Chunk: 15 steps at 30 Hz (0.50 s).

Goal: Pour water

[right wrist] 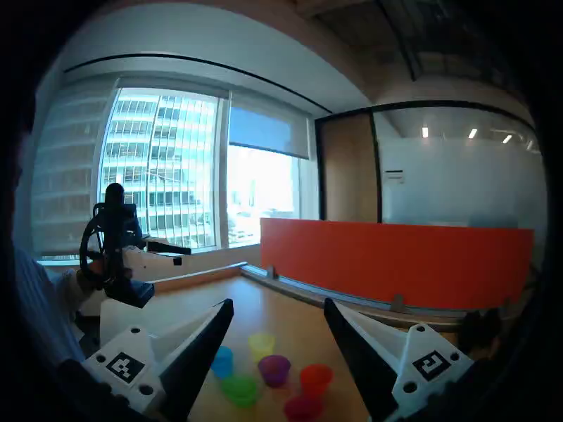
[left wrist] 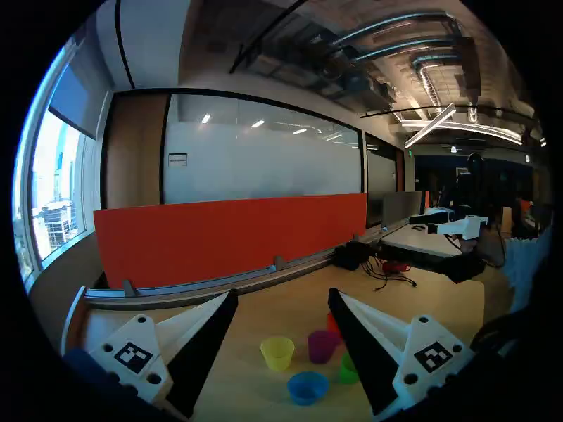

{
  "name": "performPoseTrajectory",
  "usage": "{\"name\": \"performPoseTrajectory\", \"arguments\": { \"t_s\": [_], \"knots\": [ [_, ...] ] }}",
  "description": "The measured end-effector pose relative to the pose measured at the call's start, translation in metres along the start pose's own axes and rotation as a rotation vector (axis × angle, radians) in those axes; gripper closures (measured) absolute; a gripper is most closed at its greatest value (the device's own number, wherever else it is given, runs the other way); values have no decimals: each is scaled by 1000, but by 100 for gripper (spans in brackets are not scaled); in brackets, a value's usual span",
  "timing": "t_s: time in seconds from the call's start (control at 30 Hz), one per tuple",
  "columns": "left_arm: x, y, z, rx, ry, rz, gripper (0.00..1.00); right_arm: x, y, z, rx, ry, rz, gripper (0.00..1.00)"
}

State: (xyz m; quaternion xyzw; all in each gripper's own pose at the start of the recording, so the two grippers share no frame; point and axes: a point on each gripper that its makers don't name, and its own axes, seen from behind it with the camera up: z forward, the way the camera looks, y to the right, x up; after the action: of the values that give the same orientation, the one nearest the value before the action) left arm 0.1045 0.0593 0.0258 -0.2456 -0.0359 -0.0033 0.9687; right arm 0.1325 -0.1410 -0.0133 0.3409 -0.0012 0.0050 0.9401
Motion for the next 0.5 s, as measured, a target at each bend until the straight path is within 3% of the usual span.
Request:
{"name": "performPoseTrajectory", "arguments": {
  "t_s": [0.5],
  "knots": [
    [-46, 14, 7, -55, -92, 24, 5, -38, -25, 10, 101, -103, -53, 1]
  ]
}}
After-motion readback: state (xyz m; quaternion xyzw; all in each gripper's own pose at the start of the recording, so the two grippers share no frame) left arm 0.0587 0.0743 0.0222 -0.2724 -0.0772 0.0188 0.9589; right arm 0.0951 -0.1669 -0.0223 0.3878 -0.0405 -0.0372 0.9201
